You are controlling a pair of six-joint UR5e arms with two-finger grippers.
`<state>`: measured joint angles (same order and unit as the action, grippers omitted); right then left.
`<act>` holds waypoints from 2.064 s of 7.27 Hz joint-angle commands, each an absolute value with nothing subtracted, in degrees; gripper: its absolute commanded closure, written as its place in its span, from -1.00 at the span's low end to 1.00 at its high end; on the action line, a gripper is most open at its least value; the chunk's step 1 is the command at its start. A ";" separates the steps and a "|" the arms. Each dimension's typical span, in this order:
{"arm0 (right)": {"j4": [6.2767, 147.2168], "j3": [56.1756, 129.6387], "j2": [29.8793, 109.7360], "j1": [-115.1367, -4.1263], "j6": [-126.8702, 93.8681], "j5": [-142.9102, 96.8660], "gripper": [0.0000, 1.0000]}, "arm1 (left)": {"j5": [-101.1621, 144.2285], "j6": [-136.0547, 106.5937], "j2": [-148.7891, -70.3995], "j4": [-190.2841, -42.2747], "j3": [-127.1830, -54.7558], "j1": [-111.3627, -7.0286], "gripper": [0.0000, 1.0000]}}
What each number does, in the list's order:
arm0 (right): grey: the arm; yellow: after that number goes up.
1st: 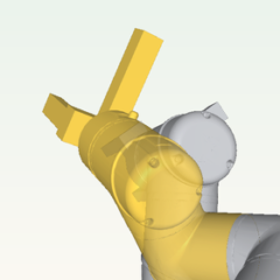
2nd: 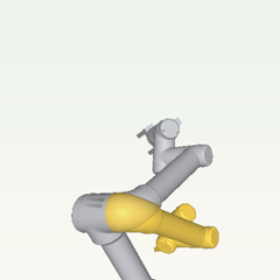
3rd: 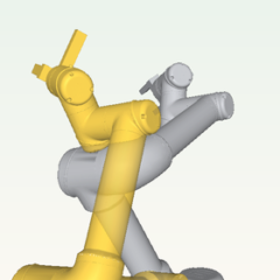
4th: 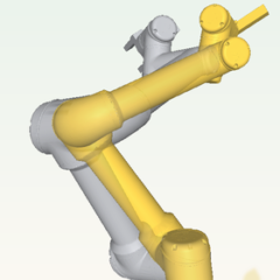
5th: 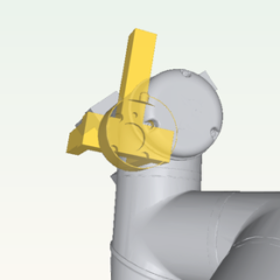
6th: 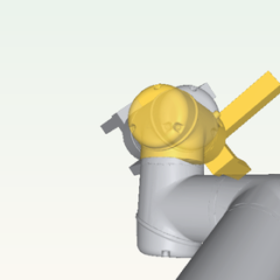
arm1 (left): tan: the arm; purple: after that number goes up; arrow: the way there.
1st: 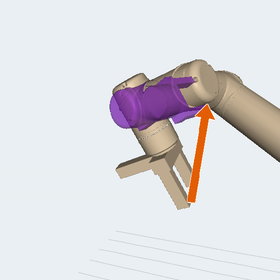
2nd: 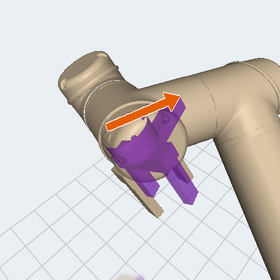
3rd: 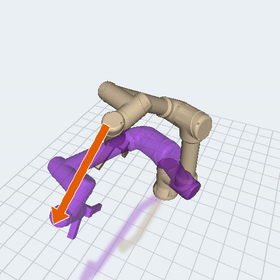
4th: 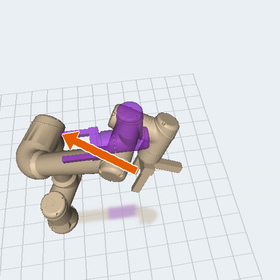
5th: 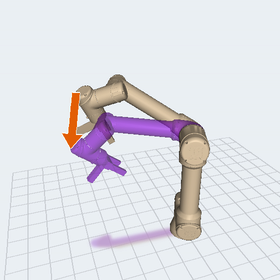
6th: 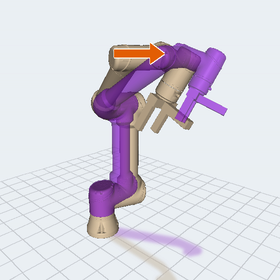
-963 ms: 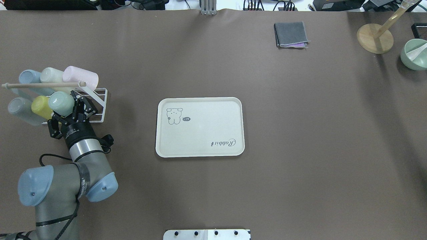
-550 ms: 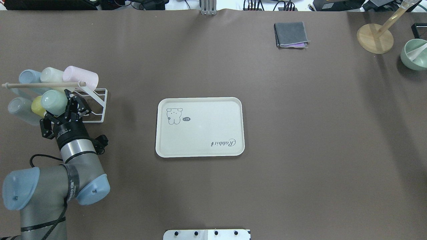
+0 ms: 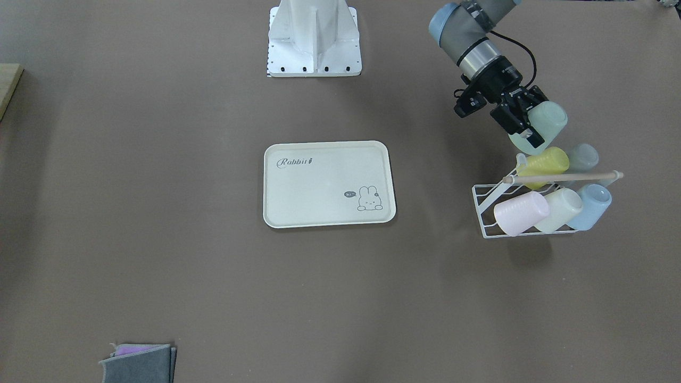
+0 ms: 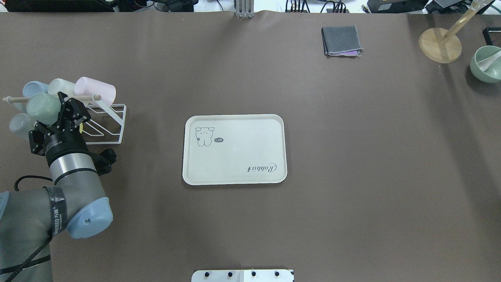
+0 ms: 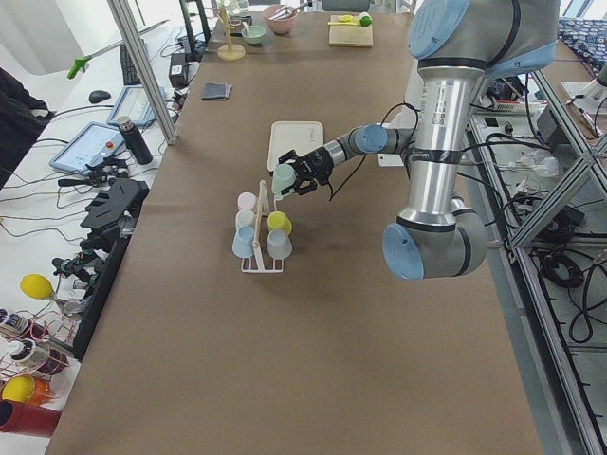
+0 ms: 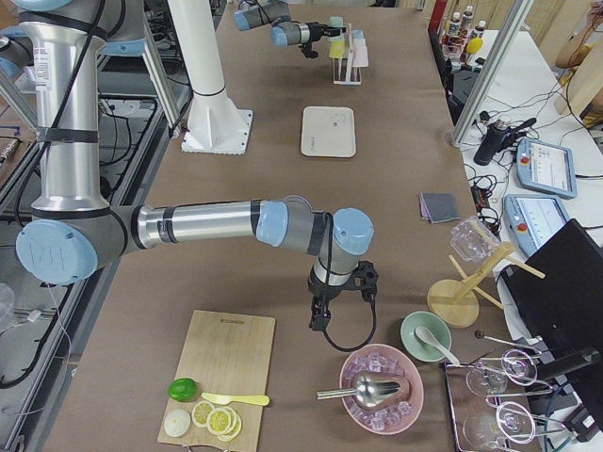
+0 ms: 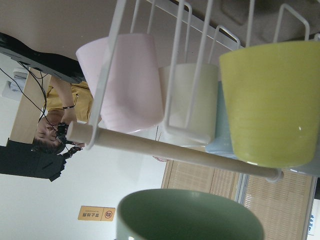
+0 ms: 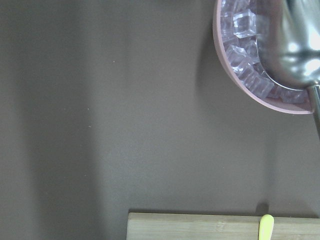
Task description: Pick up and place green cup on tray
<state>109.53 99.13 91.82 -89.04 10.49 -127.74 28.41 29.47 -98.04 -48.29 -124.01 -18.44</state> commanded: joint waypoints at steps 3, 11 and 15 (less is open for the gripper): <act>104.60 96.34 92.46 -88.95 10.03 -127.70 -1.00 | 34.97 25.95 -97.82 -70.43 -128.50 -19.43 1.00; 104.59 94.31 92.46 -89.12 9.67 -127.97 -1.00 | 50.45 -10.01 -94.31 -128.48 -111.75 -9.05 1.00; 104.59 94.31 92.46 -89.03 9.67 -127.97 -1.00 | 54.40 -8.97 -101.63 -136.77 -111.01 -9.93 1.00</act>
